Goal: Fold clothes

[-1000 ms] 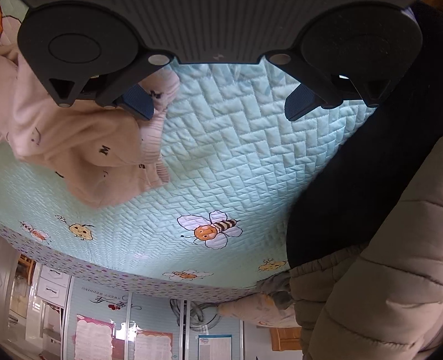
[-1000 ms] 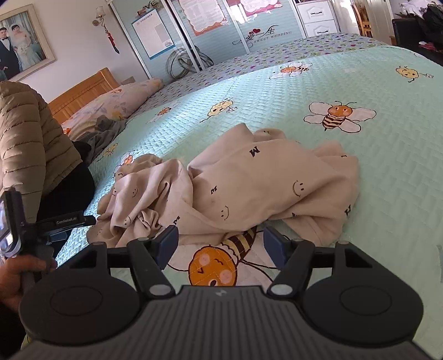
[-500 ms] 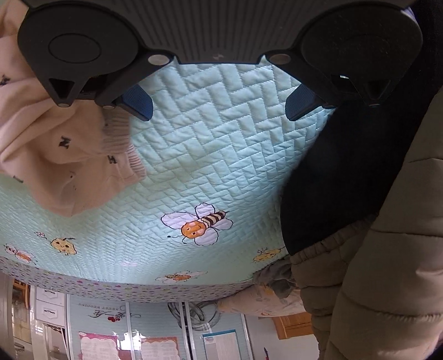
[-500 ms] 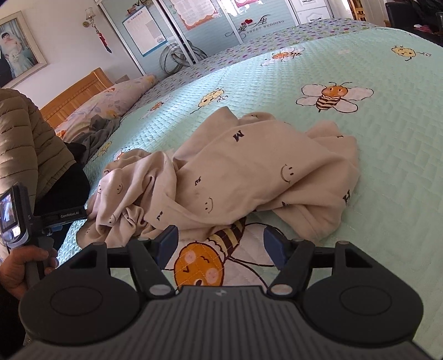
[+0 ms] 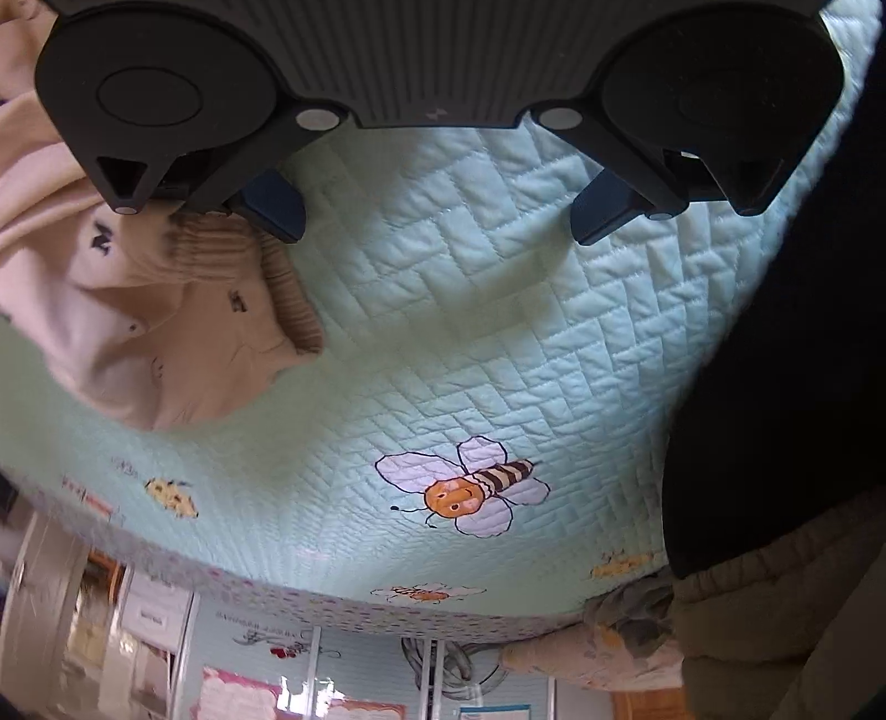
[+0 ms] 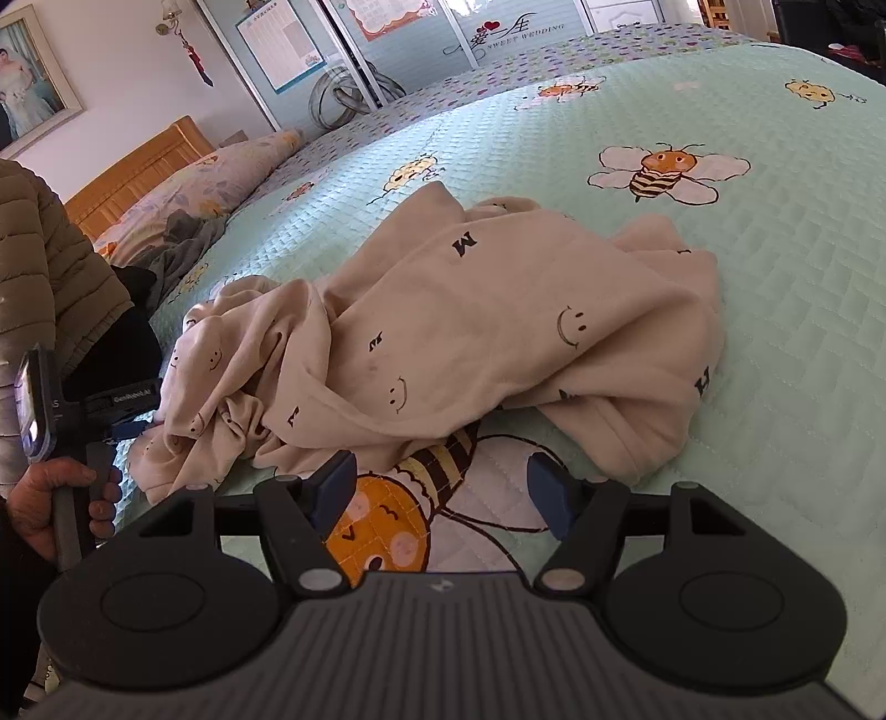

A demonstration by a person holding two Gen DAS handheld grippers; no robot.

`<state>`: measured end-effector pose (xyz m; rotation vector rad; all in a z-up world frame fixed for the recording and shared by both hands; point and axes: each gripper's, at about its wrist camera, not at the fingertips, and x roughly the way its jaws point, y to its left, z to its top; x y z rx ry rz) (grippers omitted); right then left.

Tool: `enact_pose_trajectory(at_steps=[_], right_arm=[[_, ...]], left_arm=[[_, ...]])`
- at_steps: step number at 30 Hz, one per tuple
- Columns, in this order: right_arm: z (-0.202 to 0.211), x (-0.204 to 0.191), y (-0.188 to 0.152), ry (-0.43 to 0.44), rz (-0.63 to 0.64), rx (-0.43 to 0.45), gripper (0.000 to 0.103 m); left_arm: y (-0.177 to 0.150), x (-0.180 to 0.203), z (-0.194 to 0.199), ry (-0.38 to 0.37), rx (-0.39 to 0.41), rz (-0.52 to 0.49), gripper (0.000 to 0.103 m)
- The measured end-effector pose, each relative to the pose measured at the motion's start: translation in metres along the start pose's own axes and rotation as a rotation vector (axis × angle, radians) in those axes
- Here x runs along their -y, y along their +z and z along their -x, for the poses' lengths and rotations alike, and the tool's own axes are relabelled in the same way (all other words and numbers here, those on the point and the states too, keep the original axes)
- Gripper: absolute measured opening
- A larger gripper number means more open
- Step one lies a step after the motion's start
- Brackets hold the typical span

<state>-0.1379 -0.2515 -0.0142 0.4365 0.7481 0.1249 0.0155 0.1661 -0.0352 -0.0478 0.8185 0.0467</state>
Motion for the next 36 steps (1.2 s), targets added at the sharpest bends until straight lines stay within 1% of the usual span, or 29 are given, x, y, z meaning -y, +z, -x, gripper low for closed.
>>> enact_pose_trajectory(at_steps=[4, 6, 8, 12, 14, 16, 19, 21, 22, 24, 27, 30, 35, 36], right_arm=[[-0.003, 0.0, 0.0, -0.007, 0.001, -0.005, 0.07], [-0.004, 0.0, 0.0, -0.008, 0.002, -0.006, 0.07], [-0.004, 0.0, -0.001, -0.01, 0.003, -0.007, 0.071], [-0.006, -0.001, -0.001, -0.012, 0.005, -0.009, 0.071], [-0.006, -0.001, -0.002, -0.014, 0.007, -0.01, 0.071], [-0.007, -0.001, -0.002, -0.014, 0.006, -0.009, 0.071], [-0.007, -0.002, -0.003, -0.017, 0.014, -0.006, 0.071], [-0.008, -0.002, -0.003, -0.019, 0.015, -0.005, 0.071], [-0.008, -0.003, -0.004, -0.02, 0.016, -0.005, 0.072], [-0.009, -0.004, -0.004, -0.022, 0.018, -0.003, 0.072], [-0.008, -0.005, -0.004, -0.023, 0.023, -0.006, 0.072], [-0.008, -0.004, -0.004, -0.022, 0.022, -0.008, 0.072], [-0.011, -0.005, -0.004, -0.03, 0.028, -0.006, 0.074], [-0.012, -0.005, -0.005, -0.032, 0.031, -0.005, 0.075]], left_arm=[[-0.001, -0.005, -0.001, -0.035, 0.01, -0.003, 0.102], [0.001, -0.003, -0.001, -0.069, 0.015, -0.019, 0.102], [0.002, 0.0, 0.001, -0.103, 0.027, -0.031, 0.099], [0.002, 0.004, 0.007, -0.165, 0.05, -0.034, 0.089], [0.001, 0.005, 0.01, -0.18, 0.05, -0.053, 0.084], [-0.001, 0.009, 0.013, -0.185, 0.045, -0.102, 0.078], [-0.01, 0.015, 0.023, -0.224, 0.06, -0.178, 0.075], [-0.014, 0.017, 0.03, -0.244, 0.09, -0.21, 0.075], [-0.014, 0.018, 0.031, -0.231, 0.105, -0.214, 0.078], [-0.009, 0.017, 0.028, -0.181, 0.121, -0.197, 0.084], [0.001, 0.012, 0.015, -0.173, 0.107, -0.161, 0.084], [0.006, 0.01, 0.003, -0.162, 0.084, -0.152, 0.086], [0.004, 0.016, 0.008, -0.261, 0.09, -0.172, 0.086], [0.003, 0.019, 0.011, -0.27, 0.091, -0.183, 0.086]])
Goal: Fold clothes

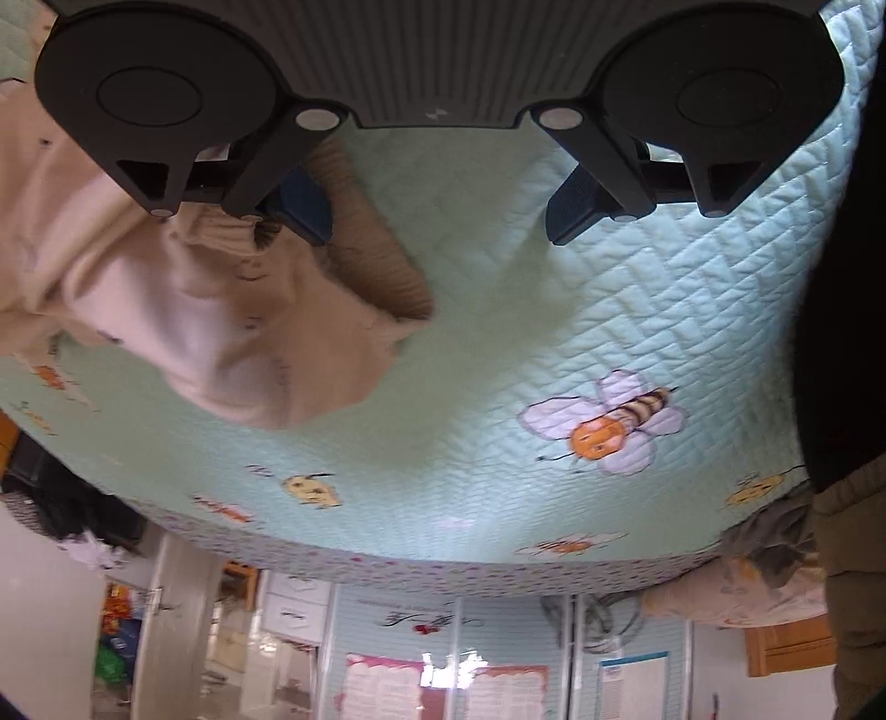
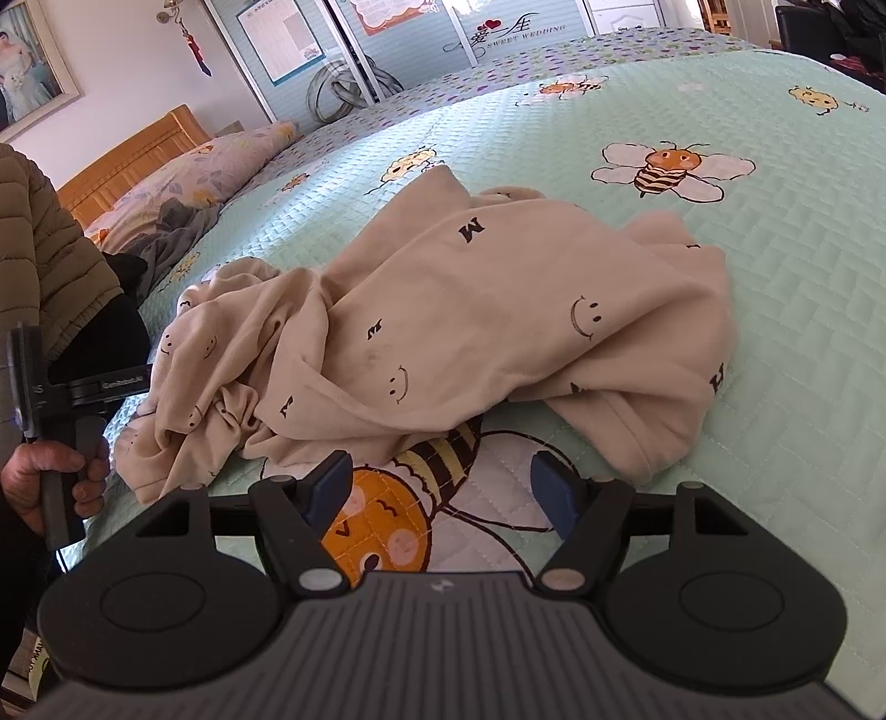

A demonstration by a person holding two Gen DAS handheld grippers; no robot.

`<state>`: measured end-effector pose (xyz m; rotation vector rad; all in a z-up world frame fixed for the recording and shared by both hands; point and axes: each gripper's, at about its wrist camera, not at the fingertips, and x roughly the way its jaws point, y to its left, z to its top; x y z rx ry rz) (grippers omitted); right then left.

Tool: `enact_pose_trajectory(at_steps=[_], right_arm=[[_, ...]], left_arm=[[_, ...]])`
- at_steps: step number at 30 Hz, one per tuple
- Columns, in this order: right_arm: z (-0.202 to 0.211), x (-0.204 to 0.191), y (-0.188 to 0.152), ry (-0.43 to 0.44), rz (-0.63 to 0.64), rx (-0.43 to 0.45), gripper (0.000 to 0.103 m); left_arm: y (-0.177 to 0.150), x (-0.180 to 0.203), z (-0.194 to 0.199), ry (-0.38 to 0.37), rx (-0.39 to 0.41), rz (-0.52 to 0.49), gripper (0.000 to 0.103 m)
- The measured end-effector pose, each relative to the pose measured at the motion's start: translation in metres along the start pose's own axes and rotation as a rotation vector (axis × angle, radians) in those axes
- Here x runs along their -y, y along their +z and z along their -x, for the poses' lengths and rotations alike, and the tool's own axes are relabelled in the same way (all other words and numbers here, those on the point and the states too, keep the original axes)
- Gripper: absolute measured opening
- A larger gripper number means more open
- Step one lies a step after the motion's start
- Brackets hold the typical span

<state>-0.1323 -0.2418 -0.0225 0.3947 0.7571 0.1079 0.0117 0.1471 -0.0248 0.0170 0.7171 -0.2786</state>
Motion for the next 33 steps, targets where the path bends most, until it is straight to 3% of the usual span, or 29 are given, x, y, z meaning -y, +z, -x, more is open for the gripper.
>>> enact_pose_trajectory(at_steps=[7, 12, 17, 20, 23, 24, 33], right_arm=[[0.0, -0.003, -0.002, -0.005, 0.014, 0.003, 0.077], [-0.001, -0.006, -0.004, -0.015, 0.018, 0.009, 0.079], [0.002, -0.005, -0.005, -0.005, 0.012, 0.004, 0.079], [0.001, -0.004, -0.006, -0.006, 0.009, 0.005, 0.079], [-0.001, -0.008, -0.006, -0.012, 0.024, 0.008, 0.082], [-0.001, -0.008, -0.006, -0.014, 0.029, 0.007, 0.082], [-0.001, -0.005, -0.006, -0.006, 0.027, 0.008, 0.082]], left_arm=[[-0.006, 0.01, 0.002, 0.006, -0.09, -0.072, 0.086], [0.002, 0.014, -0.011, 0.033, -0.135, -0.077, 0.091], [0.001, 0.012, -0.011, 0.02, -0.143, -0.031, 0.087], [-0.001, 0.015, -0.006, 0.006, -0.134, -0.019, 0.071], [0.0, 0.018, -0.002, -0.052, -0.131, 0.005, 0.036], [0.001, 0.017, -0.002, -0.084, -0.135, 0.029, 0.019], [-0.008, 0.02, 0.014, -0.101, -0.085, 0.059, 0.004]])
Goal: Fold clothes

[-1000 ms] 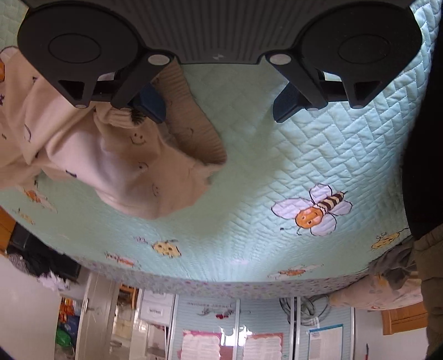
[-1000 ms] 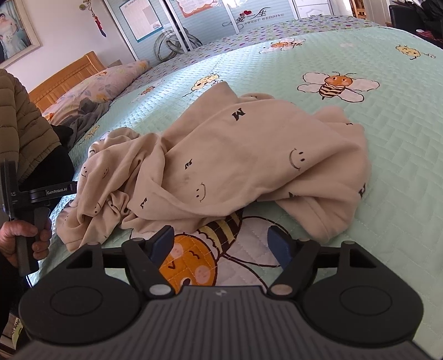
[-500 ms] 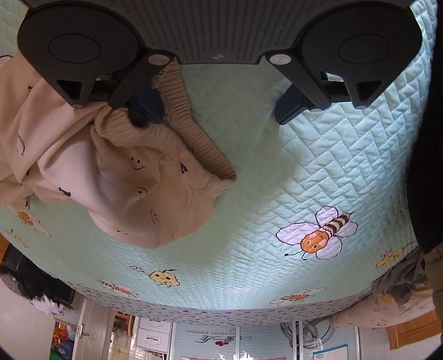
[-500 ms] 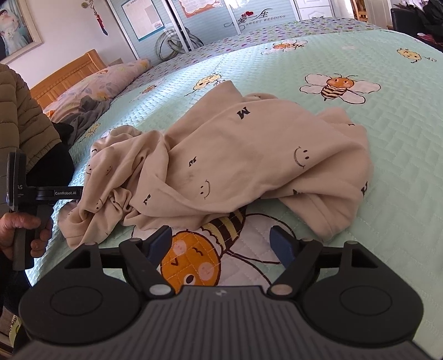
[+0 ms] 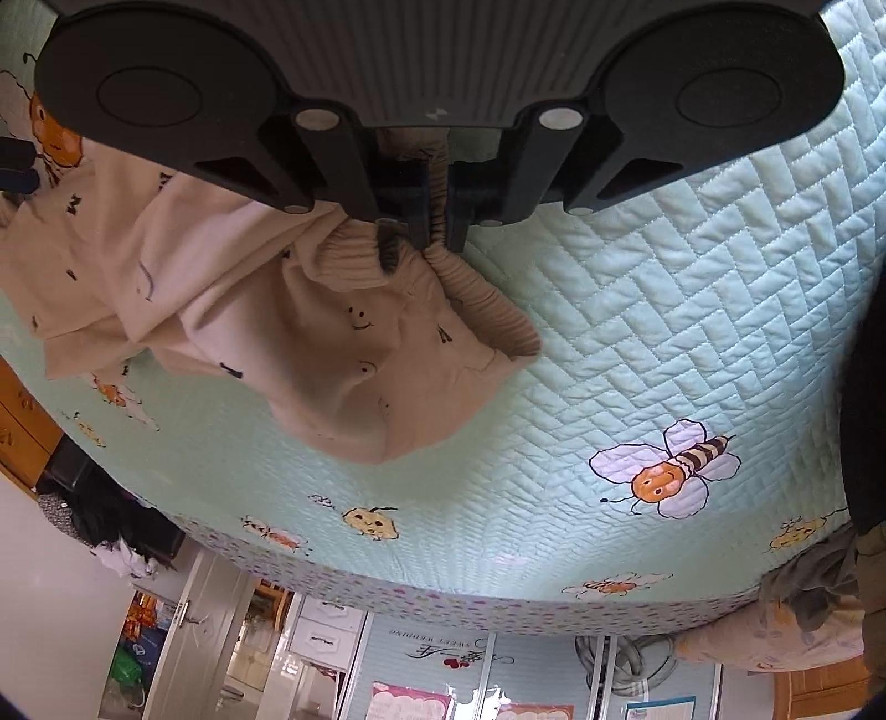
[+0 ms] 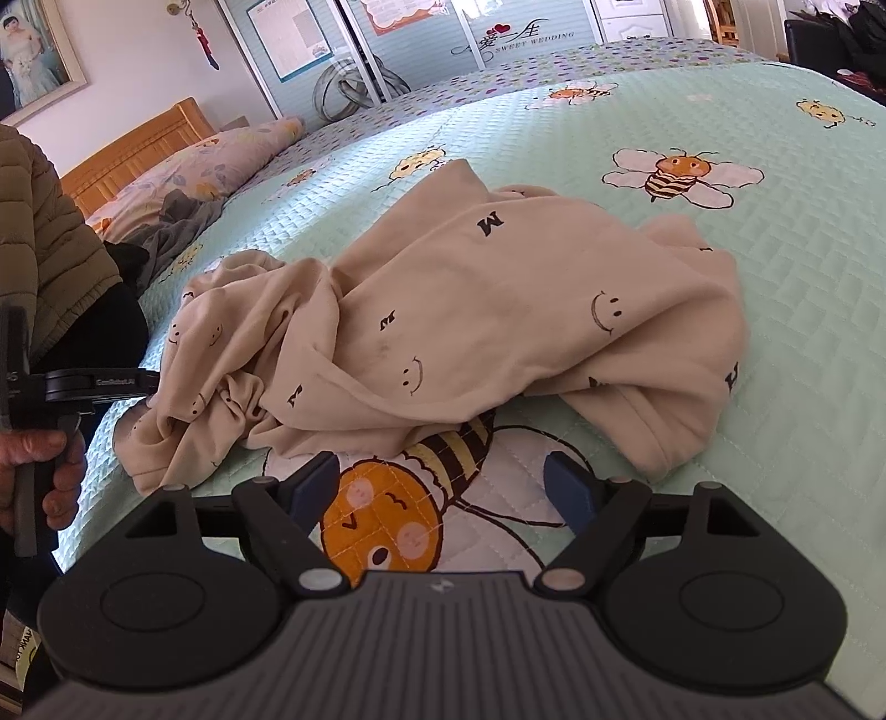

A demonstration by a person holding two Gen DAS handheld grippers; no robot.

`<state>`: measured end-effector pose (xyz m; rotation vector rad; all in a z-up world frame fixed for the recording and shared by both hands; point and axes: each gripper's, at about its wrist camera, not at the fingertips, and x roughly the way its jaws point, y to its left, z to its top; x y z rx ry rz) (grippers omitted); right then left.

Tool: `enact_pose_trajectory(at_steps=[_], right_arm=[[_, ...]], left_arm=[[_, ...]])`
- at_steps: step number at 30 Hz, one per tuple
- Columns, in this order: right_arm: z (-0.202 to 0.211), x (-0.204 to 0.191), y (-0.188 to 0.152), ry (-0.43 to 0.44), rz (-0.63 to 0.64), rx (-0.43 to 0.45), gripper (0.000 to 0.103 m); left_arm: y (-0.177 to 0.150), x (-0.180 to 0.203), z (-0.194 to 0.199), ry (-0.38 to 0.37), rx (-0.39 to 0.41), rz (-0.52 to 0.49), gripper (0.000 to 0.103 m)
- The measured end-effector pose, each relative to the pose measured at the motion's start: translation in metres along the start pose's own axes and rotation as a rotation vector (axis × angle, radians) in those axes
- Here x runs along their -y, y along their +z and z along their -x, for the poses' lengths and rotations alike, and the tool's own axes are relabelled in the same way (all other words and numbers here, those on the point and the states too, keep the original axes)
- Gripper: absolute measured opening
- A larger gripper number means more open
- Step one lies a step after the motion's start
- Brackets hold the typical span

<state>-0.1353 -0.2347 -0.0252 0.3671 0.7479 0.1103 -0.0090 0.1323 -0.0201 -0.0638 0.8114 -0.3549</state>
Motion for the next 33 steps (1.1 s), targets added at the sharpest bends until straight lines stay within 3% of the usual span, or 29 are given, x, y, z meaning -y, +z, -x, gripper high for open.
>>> enact_pose_trajectory(at_steps=[3, 5, 7, 9, 12, 18, 21, 26, 29, 31, 33], right_arm=[[-0.001, -0.001, -0.001, 0.001, 0.004, 0.004, 0.083], [-0.002, -0.001, -0.001, 0.0, 0.008, 0.004, 0.083], [-0.002, 0.0, 0.0, 0.004, 0.007, 0.002, 0.083], [-0.002, 0.0, 0.001, 0.007, 0.004, 0.0, 0.083], [-0.002, -0.001, 0.0, 0.004, 0.009, 0.001, 0.084], [-0.003, -0.004, -0.001, -0.004, 0.019, 0.002, 0.086], [-0.002, -0.004, -0.001, -0.001, 0.016, -0.002, 0.086], [-0.003, -0.003, 0.0, 0.002, 0.021, -0.006, 0.086], [-0.004, -0.005, -0.001, 0.0, 0.027, -0.004, 0.089], [-0.005, -0.007, -0.002, -0.004, 0.036, -0.003, 0.09], [-0.005, -0.007, -0.003, -0.006, 0.044, -0.004, 0.09]], left_arm=[[0.0, -0.003, 0.003, -0.022, -0.001, 0.031, 0.01], [0.001, -0.003, 0.009, -0.049, 0.014, 0.04, 0.026], [0.001, -0.003, 0.018, -0.043, 0.042, 0.044, 0.071], [0.0, -0.005, 0.029, -0.04, 0.075, 0.056, 0.086], [-0.001, -0.006, 0.041, -0.105, 0.105, 0.063, 0.087], [-0.003, 0.018, 0.037, -0.183, 0.078, -0.023, 0.087], [-0.004, 0.018, 0.025, -0.173, 0.065, 0.017, 0.087], [-0.009, 0.008, 0.014, -0.227, 0.058, 0.098, 0.085], [-0.01, 0.006, 0.009, -0.268, 0.049, 0.12, 0.069], [-0.01, 0.008, 0.004, -0.28, 0.034, 0.119, 0.037], [-0.01, 0.01, 0.0, -0.279, 0.019, 0.116, 0.024]])
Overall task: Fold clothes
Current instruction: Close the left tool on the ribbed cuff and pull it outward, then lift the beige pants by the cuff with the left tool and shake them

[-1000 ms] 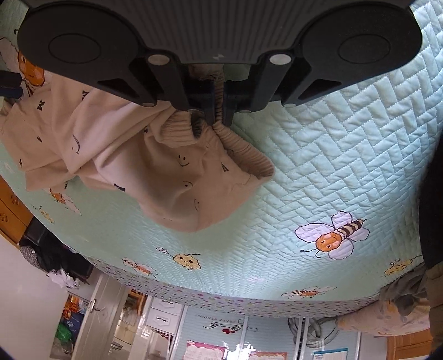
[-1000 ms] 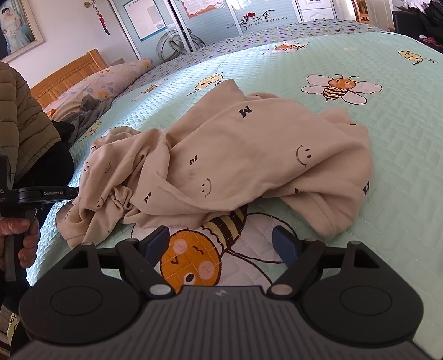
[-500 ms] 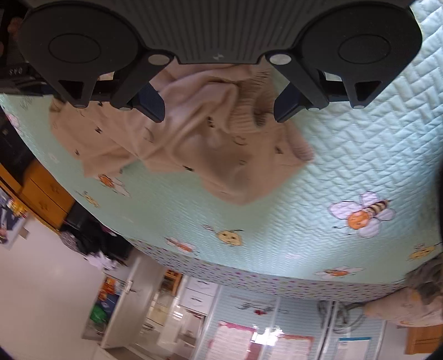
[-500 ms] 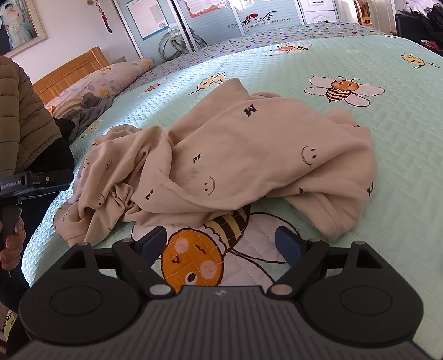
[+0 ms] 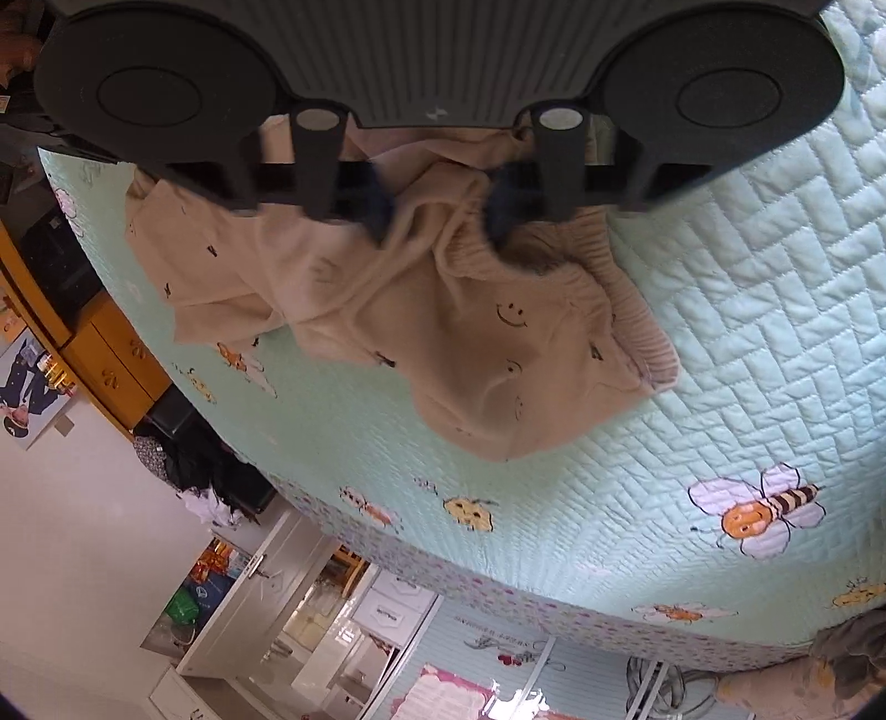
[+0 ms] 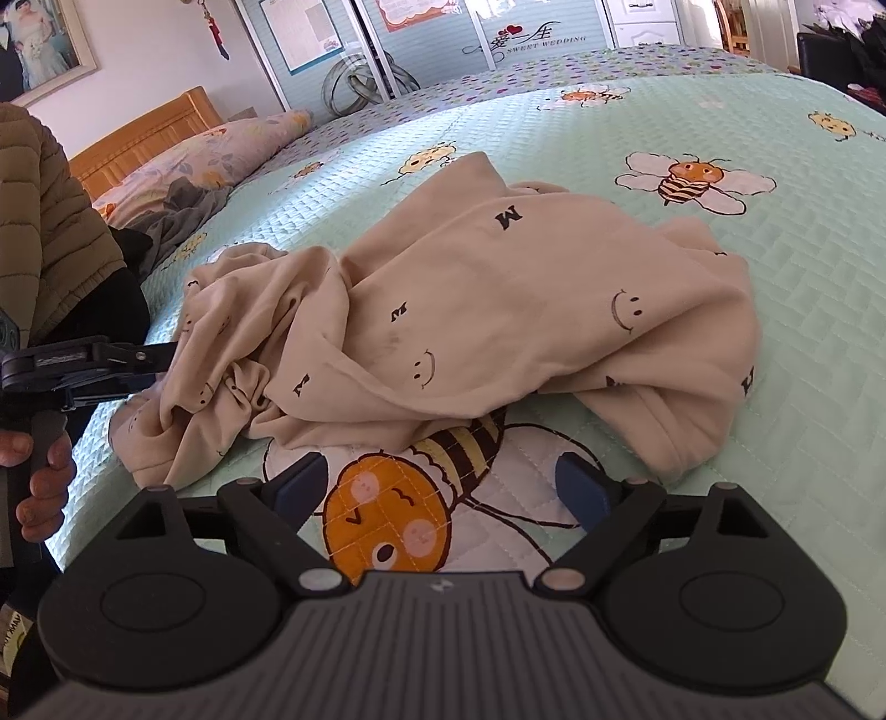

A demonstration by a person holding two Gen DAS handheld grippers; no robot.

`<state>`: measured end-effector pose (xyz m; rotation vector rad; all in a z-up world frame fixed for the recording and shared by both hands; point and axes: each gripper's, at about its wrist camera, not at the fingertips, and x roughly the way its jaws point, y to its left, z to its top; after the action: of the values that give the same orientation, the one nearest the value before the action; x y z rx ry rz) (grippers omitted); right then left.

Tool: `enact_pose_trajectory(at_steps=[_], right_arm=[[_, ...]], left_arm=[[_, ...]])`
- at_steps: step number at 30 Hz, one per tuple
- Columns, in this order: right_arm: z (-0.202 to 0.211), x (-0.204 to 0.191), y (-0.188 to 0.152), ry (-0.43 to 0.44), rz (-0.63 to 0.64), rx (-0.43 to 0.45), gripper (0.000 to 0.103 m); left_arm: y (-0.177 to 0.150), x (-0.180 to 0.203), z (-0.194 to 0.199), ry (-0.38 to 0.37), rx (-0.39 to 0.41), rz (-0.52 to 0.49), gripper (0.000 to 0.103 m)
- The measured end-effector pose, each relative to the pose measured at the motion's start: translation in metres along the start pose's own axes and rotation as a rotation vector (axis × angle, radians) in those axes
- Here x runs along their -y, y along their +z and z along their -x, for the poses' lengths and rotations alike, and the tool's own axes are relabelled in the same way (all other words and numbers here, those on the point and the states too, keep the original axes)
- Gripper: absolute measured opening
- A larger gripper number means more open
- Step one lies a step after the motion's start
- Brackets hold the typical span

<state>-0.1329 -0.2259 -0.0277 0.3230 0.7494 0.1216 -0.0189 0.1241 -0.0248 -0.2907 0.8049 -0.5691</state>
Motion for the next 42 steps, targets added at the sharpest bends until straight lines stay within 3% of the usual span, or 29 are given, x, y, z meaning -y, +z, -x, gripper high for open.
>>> enact_pose_trajectory(at_steps=[4, 9, 12, 17, 23, 29, 36, 39, 42], right_arm=[[0.0, 0.002, 0.001, 0.006, -0.008, -0.001, 0.09], [0.001, 0.002, 0.0, 0.009, -0.012, -0.001, 0.09], [0.004, 0.005, 0.002, 0.016, -0.034, 0.007, 0.09], [0.017, 0.017, 0.005, 0.036, -0.109, 0.043, 0.09], [0.038, 0.032, 0.004, 0.15, -0.224, 0.089, 0.09], [0.036, 0.013, -0.009, 0.266, -0.204, 0.041, 0.09], [0.014, -0.019, 0.005, 0.339, -0.15, 0.024, 0.09], [-0.007, -0.023, 0.029, 0.317, -0.206, 0.053, 0.09], [-0.029, -0.019, 0.064, 0.239, -0.303, 0.123, 0.09]], left_arm=[[-0.001, 0.003, 0.001, 0.005, 0.008, -0.011, 0.014], [0.008, 0.005, 0.021, 0.001, 0.075, 0.022, 0.011], [0.027, 0.02, 0.042, 0.001, 0.13, -0.011, 0.011], [0.077, 0.069, 0.077, -0.01, 0.205, -0.109, 0.011], [0.141, 0.137, 0.118, 0.007, 0.289, -0.2, 0.011], [0.201, 0.211, 0.185, 0.038, 0.412, -0.273, 0.011], [0.23, 0.292, 0.266, 0.061, 0.54, -0.372, 0.011], [0.234, 0.317, 0.287, 0.083, 0.575, -0.396, 0.011], [0.235, 0.338, 0.301, 0.1, 0.595, -0.412, 0.011]])
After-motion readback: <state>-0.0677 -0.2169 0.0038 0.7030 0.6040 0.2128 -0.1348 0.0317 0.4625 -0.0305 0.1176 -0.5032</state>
